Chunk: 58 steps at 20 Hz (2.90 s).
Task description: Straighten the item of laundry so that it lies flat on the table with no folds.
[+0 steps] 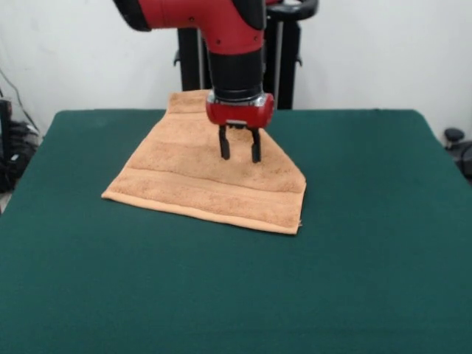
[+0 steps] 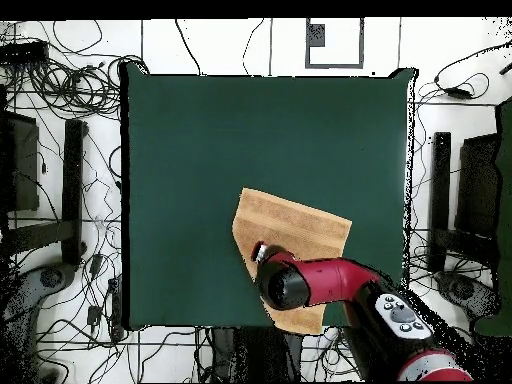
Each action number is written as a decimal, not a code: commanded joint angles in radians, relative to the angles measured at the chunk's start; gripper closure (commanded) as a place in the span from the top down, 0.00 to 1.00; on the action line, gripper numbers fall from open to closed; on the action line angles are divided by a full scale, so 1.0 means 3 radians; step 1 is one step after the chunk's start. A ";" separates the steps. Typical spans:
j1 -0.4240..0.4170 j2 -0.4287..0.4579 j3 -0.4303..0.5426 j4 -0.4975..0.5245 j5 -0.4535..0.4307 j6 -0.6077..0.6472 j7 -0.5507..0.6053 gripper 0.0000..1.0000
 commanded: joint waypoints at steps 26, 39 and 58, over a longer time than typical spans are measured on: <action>-0.0782 0.0069 0.1824 -0.0714 -0.0790 0.1891 -0.2831 1.00; -0.0965 0.0464 0.1883 -0.1198 -0.0838 0.2409 -0.3583 1.00; -0.0975 -0.0083 0.1975 -0.1154 -0.0669 0.2870 -0.3987 1.00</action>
